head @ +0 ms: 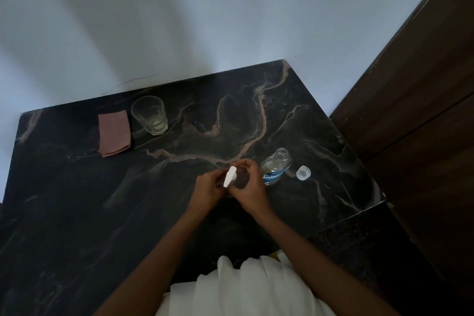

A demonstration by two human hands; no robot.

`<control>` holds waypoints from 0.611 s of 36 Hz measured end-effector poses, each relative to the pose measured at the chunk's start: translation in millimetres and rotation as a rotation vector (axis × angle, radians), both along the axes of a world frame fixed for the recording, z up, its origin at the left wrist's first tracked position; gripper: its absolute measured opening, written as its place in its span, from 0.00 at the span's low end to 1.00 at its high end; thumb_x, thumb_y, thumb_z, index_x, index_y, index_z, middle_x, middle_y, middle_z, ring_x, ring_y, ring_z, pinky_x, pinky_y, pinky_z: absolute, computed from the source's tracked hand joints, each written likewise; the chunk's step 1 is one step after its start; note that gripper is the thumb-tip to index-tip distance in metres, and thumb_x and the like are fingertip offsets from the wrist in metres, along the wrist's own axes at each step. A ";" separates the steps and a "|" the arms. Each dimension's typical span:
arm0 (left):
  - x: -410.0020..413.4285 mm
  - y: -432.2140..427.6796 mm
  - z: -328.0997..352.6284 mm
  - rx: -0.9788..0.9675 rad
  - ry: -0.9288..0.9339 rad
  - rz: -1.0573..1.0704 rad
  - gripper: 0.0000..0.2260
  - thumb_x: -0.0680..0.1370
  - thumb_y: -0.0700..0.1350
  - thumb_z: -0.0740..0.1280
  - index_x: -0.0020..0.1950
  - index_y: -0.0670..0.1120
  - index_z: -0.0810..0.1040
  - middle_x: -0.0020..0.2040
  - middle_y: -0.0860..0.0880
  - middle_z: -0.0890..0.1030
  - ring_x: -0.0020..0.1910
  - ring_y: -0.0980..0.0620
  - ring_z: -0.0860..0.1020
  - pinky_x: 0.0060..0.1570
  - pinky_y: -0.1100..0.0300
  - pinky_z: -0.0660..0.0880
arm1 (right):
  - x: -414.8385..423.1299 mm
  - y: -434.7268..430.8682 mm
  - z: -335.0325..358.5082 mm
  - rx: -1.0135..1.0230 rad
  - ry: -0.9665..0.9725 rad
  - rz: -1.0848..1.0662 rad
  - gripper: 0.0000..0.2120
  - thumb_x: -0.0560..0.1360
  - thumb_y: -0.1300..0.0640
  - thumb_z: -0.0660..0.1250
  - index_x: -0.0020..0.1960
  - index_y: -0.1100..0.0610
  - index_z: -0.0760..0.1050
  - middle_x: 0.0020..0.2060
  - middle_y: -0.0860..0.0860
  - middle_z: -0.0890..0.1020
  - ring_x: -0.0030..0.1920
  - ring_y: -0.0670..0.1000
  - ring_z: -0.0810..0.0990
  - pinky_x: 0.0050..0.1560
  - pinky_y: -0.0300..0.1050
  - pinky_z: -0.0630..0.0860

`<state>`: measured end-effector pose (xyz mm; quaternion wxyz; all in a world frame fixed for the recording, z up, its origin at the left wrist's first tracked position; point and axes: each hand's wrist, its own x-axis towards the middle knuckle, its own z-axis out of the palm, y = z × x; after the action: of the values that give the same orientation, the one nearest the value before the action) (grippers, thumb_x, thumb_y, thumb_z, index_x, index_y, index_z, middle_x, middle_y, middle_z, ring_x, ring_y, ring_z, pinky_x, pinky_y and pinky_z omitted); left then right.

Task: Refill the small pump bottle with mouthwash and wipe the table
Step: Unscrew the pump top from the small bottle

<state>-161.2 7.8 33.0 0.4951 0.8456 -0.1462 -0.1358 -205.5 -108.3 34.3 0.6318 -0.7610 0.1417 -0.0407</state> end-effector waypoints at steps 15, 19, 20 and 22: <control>0.1 -0.3 -3.9 -0.010 0.037 -0.002 0.19 0.69 0.33 0.70 0.59 0.41 0.77 0.49 0.52 0.79 0.42 0.70 0.74 0.40 0.82 0.68 | -1.5 1.5 -2.7 0.010 -0.066 -0.030 0.21 0.67 0.67 0.70 0.54 0.48 0.70 0.49 0.43 0.77 0.52 0.39 0.76 0.56 0.38 0.74; -0.4 -0.5 -3.0 0.004 0.012 0.002 0.18 0.69 0.31 0.68 0.58 0.41 0.77 0.46 0.54 0.78 0.40 0.71 0.73 0.38 0.83 0.67 | -0.6 5.0 -5.8 -0.024 -0.046 -0.079 0.25 0.65 0.65 0.74 0.50 0.42 0.68 0.49 0.43 0.76 0.52 0.39 0.75 0.55 0.34 0.73; -0.7 -0.6 -2.5 0.010 0.006 0.003 0.18 0.69 0.31 0.68 0.58 0.41 0.77 0.46 0.54 0.78 0.41 0.70 0.73 0.38 0.83 0.66 | 0.3 5.4 -6.6 -0.048 -0.049 -0.093 0.24 0.64 0.64 0.75 0.48 0.42 0.69 0.47 0.42 0.76 0.51 0.39 0.75 0.53 0.31 0.72; -0.6 -0.8 -2.2 0.014 0.004 0.009 0.18 0.69 0.31 0.67 0.59 0.41 0.77 0.49 0.50 0.80 0.44 0.64 0.76 0.40 0.83 0.66 | 2.1 5.6 -7.2 -0.077 -0.048 -0.112 0.23 0.63 0.63 0.75 0.45 0.42 0.69 0.44 0.43 0.76 0.47 0.40 0.76 0.48 0.28 0.71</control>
<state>-161.8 7.0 30.8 0.4901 0.8494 -0.1407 -0.1362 -203.4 -102.7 27.1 0.6021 -0.7743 0.1675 -0.0995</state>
